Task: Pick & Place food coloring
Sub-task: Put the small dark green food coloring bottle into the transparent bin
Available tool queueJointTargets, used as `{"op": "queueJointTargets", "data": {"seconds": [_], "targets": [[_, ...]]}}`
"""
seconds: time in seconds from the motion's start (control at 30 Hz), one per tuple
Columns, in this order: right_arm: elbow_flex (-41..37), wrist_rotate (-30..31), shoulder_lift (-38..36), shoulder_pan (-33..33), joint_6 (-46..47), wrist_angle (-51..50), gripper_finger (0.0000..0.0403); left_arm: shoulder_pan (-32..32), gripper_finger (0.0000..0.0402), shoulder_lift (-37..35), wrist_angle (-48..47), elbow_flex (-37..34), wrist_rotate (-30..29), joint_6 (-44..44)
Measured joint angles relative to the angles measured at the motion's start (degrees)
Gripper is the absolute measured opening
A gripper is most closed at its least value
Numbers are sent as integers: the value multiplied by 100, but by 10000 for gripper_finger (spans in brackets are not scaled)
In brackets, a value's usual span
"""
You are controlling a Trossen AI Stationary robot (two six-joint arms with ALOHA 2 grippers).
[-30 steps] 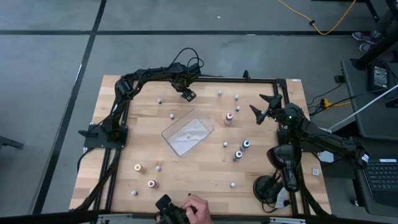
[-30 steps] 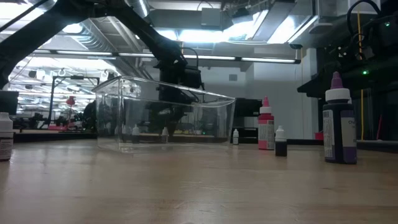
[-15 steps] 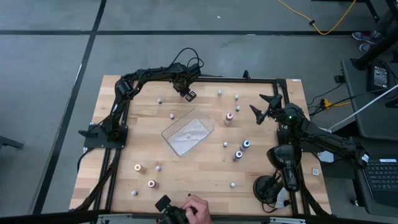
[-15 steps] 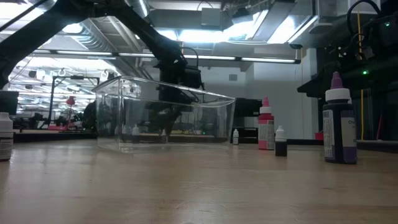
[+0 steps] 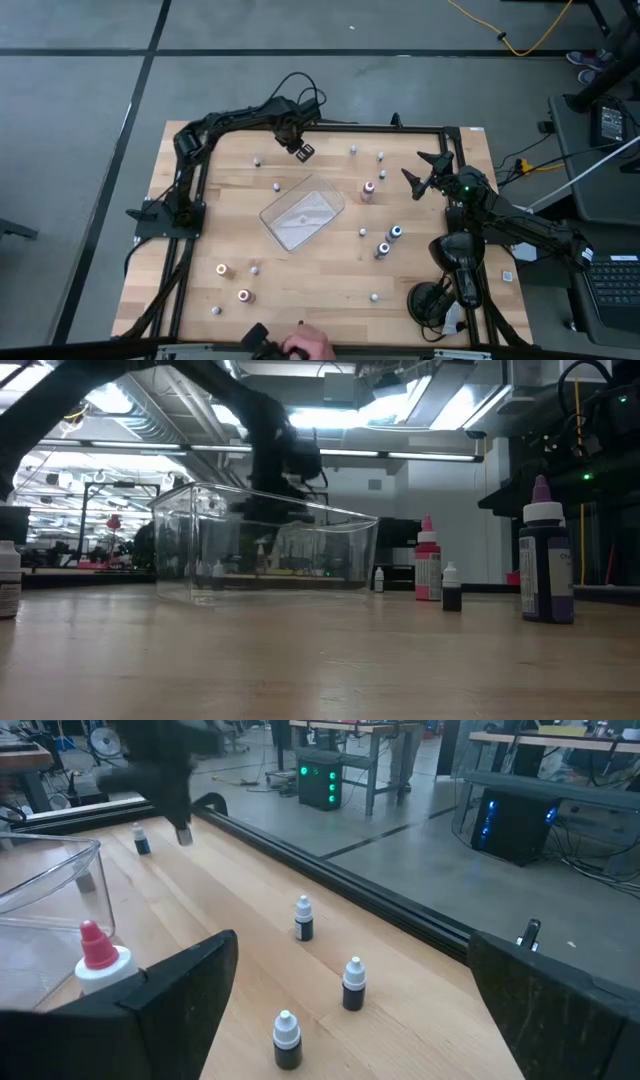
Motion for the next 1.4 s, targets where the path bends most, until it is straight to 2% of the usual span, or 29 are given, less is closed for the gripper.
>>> {"op": "queueJointTargets", "data": {"seconds": [0.37,0.73,1.13,1.4], "targets": [[2,0,1,0,-11,0,394,-504,53,-1136,-921,2,292,-491],[2,0,2,0,-9,2,394,-1601,52,-2144,-1594,2,288,-1334],[-1,0,2,-2,-2,0,394,-2893,52,-2253,-1788,2,226,-2038],[2,0,2,-2,-9,2,394,-3497,52,-1810,-1739,4,141,-2456]]}}
